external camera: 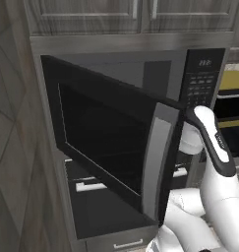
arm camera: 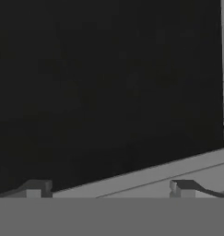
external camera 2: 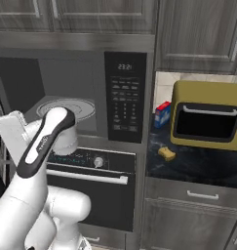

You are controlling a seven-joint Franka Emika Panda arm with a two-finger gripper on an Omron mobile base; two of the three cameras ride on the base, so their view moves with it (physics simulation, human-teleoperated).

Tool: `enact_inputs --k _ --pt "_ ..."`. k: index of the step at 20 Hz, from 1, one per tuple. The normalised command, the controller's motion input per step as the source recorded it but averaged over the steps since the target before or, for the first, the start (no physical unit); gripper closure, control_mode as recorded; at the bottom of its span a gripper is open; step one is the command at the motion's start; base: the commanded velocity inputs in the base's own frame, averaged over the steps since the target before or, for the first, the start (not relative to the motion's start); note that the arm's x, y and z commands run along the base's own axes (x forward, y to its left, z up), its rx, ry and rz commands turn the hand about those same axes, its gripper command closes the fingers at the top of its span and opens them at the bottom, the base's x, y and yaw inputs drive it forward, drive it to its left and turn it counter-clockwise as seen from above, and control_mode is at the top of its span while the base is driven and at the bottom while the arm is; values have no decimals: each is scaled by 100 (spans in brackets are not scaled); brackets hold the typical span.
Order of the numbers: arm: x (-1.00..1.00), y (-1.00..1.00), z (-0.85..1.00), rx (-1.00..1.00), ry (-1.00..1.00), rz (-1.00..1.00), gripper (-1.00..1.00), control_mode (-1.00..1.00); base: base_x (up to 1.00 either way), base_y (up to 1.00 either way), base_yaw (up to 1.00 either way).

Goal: Place the sponge inside the microwave to prepare for sanitizing.

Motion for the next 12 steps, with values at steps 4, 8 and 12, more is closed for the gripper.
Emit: enact_inputs --k 4,8,12 --pt "-89 100 -19 10 -14 4 -100 -100 0 0 0" --pt "-65 71 -15 9 -21 -14 -100 -100 0 0 0" --pt "-40 50 -24 2 -17 -25 -100 -100 0 0 0"
